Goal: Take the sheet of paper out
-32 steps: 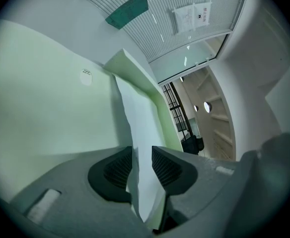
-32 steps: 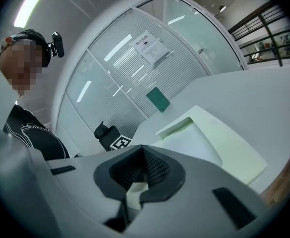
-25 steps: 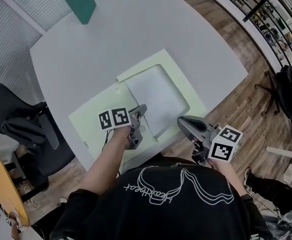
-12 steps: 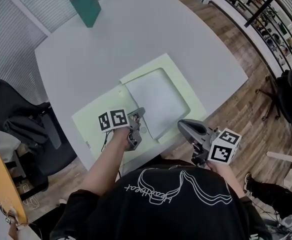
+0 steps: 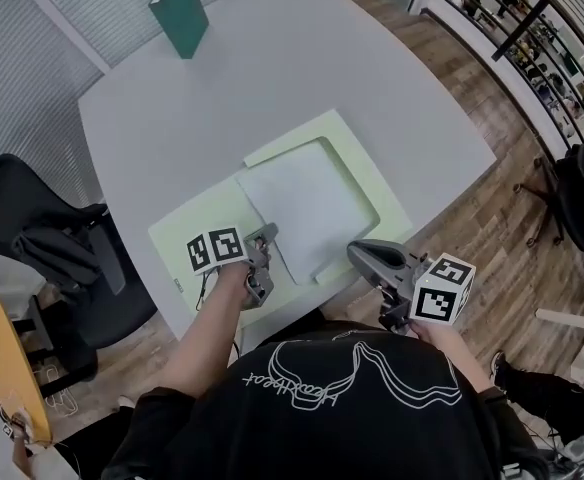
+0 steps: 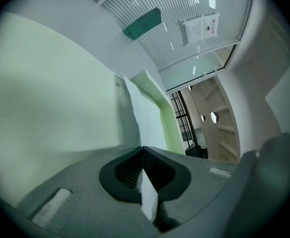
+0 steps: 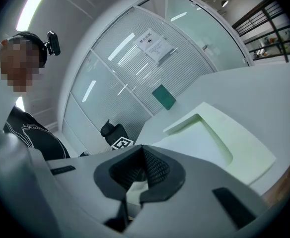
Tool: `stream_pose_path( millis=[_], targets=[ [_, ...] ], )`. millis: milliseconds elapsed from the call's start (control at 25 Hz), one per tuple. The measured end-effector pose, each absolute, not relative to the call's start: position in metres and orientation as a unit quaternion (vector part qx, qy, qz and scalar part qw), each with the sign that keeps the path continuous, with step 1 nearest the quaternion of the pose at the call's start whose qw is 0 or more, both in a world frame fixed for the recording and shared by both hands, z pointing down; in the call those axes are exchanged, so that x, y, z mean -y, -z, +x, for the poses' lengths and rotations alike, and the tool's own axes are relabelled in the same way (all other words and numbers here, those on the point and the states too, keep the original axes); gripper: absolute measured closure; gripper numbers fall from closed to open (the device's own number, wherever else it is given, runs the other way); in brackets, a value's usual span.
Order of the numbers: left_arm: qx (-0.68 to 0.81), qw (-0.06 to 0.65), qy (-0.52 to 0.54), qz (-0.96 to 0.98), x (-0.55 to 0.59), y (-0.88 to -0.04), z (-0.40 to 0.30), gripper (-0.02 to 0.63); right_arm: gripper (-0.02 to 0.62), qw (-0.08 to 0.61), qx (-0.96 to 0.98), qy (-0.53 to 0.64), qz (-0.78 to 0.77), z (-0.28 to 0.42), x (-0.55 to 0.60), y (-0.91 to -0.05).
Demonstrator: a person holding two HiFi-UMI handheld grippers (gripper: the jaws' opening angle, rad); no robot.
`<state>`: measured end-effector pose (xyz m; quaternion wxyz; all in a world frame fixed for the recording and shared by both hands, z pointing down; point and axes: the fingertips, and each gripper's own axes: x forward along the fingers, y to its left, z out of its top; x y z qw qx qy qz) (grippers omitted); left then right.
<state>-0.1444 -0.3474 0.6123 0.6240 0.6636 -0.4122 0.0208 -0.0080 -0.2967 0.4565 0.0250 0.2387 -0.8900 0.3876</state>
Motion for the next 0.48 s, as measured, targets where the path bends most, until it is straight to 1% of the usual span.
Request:
stream_pose_path(
  millis=[480],
  targets=[
    [0.461,0.601,-0.028,0.653,0.307,-0.599,-0.176,0.592,0.586,0.021,0.897,-0.393,0.202,-0.021,0.268,-0.448]
  ],
)
